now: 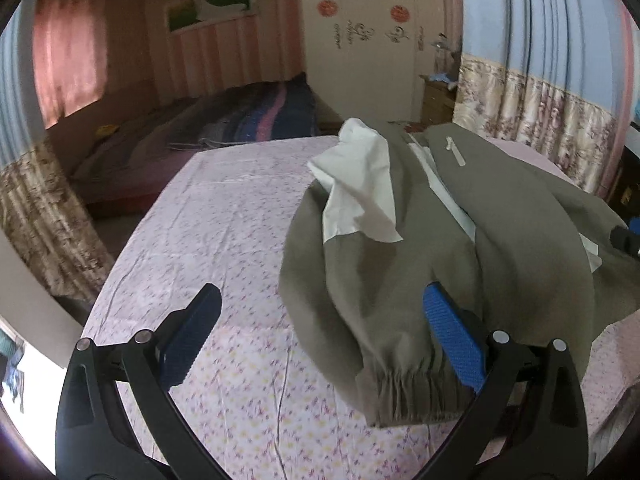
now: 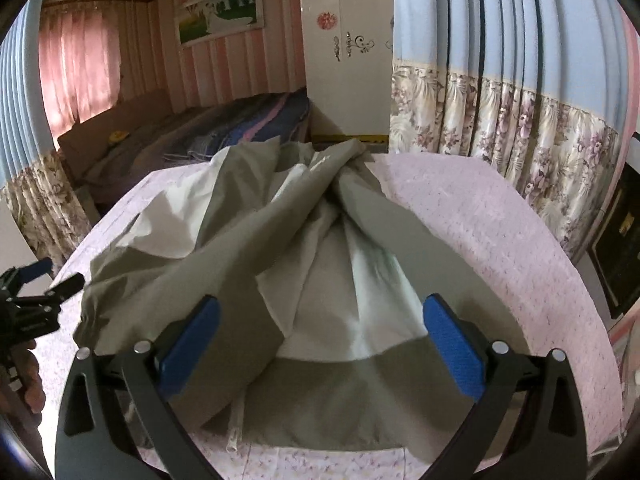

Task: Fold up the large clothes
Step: 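Grasp the jacket cuff with the left gripper while the right gripper grasps the hem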

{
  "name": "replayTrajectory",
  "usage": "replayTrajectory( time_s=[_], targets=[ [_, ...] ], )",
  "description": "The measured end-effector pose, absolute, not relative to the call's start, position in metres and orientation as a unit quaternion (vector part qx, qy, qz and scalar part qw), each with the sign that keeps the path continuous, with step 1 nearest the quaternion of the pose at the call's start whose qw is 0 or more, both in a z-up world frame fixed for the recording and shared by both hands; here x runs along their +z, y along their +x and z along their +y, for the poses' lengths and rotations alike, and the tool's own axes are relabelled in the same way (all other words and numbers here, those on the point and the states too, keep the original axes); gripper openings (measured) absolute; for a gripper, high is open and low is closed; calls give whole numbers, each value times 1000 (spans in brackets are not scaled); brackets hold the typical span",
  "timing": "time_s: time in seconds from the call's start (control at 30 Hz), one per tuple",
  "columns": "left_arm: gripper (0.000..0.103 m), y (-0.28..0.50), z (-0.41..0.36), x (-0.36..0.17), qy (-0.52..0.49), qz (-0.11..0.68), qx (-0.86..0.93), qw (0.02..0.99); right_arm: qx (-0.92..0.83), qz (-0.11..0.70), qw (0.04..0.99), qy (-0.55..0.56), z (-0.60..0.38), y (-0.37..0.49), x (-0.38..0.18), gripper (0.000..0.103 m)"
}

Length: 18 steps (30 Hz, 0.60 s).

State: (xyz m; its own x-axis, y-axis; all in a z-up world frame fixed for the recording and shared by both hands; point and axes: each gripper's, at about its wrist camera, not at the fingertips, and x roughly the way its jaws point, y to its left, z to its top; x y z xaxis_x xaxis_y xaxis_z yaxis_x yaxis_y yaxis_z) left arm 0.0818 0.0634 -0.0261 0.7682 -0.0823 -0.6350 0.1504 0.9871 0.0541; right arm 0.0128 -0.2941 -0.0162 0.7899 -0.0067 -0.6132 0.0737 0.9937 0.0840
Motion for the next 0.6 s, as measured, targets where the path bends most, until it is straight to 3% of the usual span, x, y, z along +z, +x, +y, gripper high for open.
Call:
replayTrajectory(
  time_s=[0.1,0.13,0.33,0.37,0.43,0.5,0.57,0.6],
  targets=[
    [99,91,56,-26,57,339,-86,935,0,327,944,40,-289,23,-10,98],
    [98,94,53,-27,60,342,-95,933,7,331,943,32,-285,27,-10,91],
    [60,117,39,-43,65,384,-134,911,65,377,923,30,-267,59,-24,61],
    [50,122,39,-47,61,397,-141,905,74,386,919,32,-265,63,-28,61],
    [45,128,38,-55,56,409,-144,899,87,398,913,35,-262,68,-34,59],
    [27,132,34,-59,60,414,-145,897,108,414,903,41,-258,75,-41,44],
    [15,136,30,-63,61,422,-149,892,138,431,890,44,-253,81,-47,20],
    [10,137,28,-66,62,424,-150,891,146,437,887,36,-249,84,-50,17]
  ],
)
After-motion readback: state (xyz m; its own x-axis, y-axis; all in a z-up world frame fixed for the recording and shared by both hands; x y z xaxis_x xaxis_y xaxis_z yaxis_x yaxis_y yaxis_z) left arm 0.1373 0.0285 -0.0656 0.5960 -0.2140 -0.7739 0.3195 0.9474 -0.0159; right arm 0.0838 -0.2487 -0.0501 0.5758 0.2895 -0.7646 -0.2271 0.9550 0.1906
